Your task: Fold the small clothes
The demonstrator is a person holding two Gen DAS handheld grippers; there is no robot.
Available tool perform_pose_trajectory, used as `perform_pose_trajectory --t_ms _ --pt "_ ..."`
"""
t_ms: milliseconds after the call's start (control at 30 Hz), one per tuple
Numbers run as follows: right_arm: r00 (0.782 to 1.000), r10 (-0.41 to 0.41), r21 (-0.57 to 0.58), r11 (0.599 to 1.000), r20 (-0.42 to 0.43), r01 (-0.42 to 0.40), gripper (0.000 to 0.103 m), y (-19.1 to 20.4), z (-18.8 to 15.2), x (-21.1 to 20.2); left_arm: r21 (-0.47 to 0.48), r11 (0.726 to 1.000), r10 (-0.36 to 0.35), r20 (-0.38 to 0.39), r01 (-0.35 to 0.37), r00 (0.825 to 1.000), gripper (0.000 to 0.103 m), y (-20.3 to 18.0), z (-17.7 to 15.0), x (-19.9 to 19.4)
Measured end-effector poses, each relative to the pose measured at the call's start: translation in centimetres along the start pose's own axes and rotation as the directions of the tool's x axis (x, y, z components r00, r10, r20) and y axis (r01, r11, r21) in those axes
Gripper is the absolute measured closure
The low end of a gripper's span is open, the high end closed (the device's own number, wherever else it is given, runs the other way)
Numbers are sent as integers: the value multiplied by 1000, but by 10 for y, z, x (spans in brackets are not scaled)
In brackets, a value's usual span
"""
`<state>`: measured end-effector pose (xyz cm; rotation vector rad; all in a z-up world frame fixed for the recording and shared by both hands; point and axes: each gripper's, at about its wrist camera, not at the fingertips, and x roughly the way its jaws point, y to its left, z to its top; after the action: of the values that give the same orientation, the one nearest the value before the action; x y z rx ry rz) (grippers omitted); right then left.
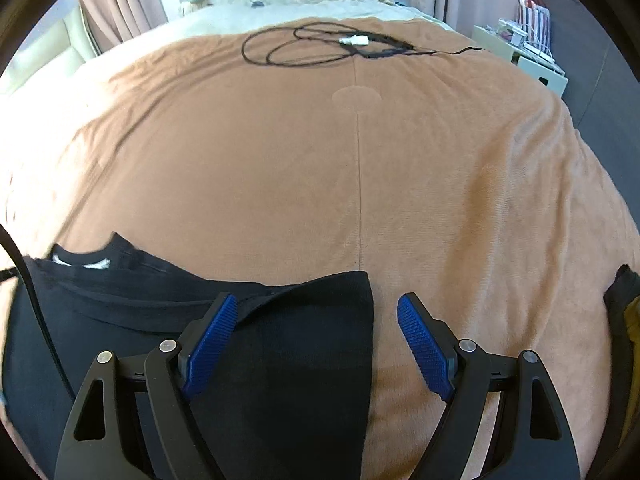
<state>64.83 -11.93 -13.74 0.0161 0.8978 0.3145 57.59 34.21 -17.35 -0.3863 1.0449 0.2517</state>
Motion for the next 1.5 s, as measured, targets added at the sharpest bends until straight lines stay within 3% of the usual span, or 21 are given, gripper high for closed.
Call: perform_pose_trajectory --t_ms 133,300,467,500,667,733,800,900,1000,1500 --pt "999 43 46 998 15 -43 22 -16 -4 -13 -13 1000 -18 3 18 1000 55 2 0 -5" --pt "998 59 -14 998 -36 -59 22 -20 -14 -16 1 1000 -5 -19 5 1000 55 -4 0 3" --pt "995 3 -124 992 -100 -16 22 -3 -14 16 15 1000 5 -23 -5 1000 67 -11 3 11" --pt "995 -2 -131 991 -102 -12 27 -2 -12 22 18 1000 6 -24 -6 1000 70 -11 4 12" --pt "993 71 -49 996 -97 -76 35 -19 0 40 12 1000 2 -21 -1 1000 81 -7 8 14" --pt "992 95 -19 995 -85 -97 44 -28 3 41 11 1000 -6 -19 6 1000 84 -8 10 17" --pt "992 98 27 995 -78 -96 69 -40 7 44 11 1000 -13 -15 13 1000 88 -8 10 18" --pt "988 144 113 984 -56 -137 89 -53 3 41 15 1000 -19 -5 19 1000 93 -9 10 16" --pt "981 190 148 972 -31 -183 101 -61 0 37 69 998 -7 -1 7 1000 94 -13 8 8" --pt "979 138 87 985 148 -152 102 -42 -1 -33 60 998 -12 154 3 988 95 -11 13 -58"
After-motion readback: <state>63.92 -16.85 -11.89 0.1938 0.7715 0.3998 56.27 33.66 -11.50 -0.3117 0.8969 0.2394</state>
